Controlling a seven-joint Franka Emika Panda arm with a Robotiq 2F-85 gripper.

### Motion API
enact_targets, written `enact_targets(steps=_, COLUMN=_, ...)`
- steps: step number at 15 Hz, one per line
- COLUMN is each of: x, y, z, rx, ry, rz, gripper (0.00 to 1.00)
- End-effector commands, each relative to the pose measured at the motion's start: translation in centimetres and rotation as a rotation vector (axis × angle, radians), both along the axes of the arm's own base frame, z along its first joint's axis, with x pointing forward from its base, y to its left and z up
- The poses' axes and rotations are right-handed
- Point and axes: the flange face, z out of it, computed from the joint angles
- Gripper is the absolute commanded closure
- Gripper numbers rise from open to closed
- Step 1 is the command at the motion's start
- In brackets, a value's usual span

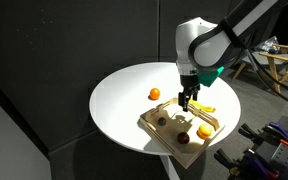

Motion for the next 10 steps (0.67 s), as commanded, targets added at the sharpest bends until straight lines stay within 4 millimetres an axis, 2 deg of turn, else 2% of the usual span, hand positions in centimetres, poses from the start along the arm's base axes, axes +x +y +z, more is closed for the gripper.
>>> enact_targets(steps=1, x=-1.2, y=1.7, z=0.0, rx=-0.024, ry=-0.028, rz=0.001, gripper=0.0)
enact_targets(steps=6, x=-1.6, y=3.5, z=-1.1, rx=0.003, ry=-0.077, rz=-0.017, gripper=0.0)
enact_targets(steps=10, x=-1.3, y=4.0, z=-2.2, rx=0.028, ry=-0.113, rz=-0.042, gripper=0.0)
